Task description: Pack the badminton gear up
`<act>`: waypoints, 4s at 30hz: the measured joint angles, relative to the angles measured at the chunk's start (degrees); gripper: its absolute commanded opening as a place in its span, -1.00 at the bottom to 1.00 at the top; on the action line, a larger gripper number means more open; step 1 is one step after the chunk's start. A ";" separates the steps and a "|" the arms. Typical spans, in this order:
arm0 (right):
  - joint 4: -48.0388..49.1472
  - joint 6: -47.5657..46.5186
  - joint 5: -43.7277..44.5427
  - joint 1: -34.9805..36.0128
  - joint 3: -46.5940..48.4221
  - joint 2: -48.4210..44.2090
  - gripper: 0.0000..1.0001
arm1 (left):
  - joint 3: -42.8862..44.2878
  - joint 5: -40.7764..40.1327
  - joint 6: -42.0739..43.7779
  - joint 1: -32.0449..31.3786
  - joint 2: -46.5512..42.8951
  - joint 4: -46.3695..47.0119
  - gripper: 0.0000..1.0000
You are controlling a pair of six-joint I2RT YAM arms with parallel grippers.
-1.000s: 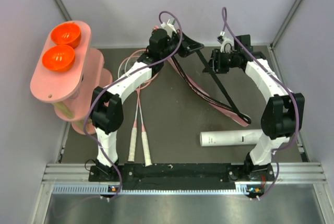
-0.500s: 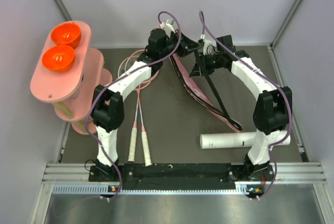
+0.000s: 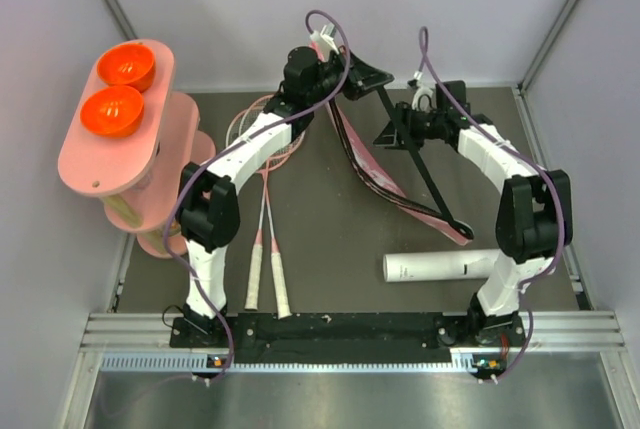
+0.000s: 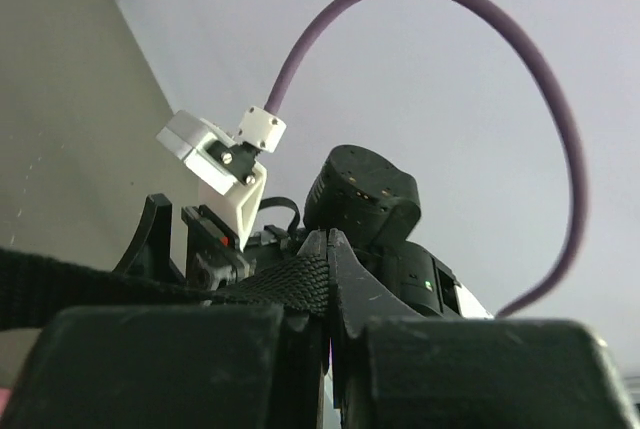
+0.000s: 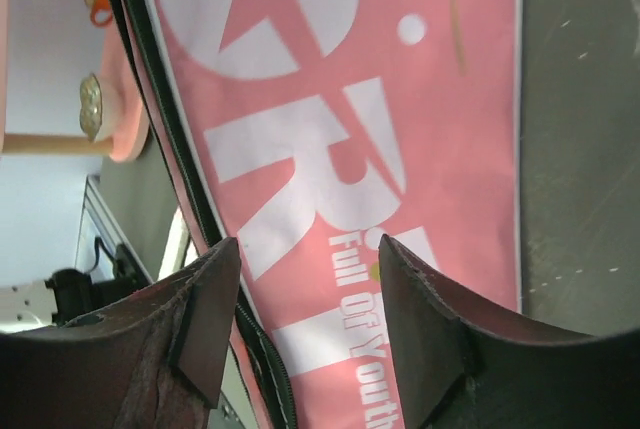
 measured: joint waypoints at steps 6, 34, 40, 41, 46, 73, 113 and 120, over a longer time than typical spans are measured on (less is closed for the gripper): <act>4.20 2.14 -2.01 -1.77 -0.09 -0.15 0.22 | 6.60 1.16 2.84 0.31 1.77 -2.21 -1.00; 23.45 19.61 0.76 11.04 -0.42 5.73 0.16 | 15.87 7.98 9.31 4.76 4.55 -11.15 -1.00; 20.31 19.37 4.02 9.11 -0.39 5.46 0.25 | 14.71 9.01 9.55 4.68 4.55 -11.72 -1.00; 18.78 18.84 4.39 8.09 -0.39 5.07 0.27 | 14.69 9.05 9.70 4.68 4.55 -11.85 -1.00; 11.08 14.40 5.35 1.44 -0.44 0.37 0.39 | 14.01 9.18 10.29 4.68 4.44 -12.15 -1.00; 13.14 7.50 -4.28 2.10 -9.49 -23.21 0.29 | 13.29 9.49 10.21 4.70 4.44 -13.27 -1.00; 37.40 31.98 4.26 8.46 -10.97 -19.02 -1.00 | 0.24 3.91 19.39 4.70 -12.20 -25.99 0.43; 38.18 32.06 5.22 9.68 -10.99 -18.84 -1.00 | -8.48 2.58 19.26 4.02 -17.18 -25.70 0.43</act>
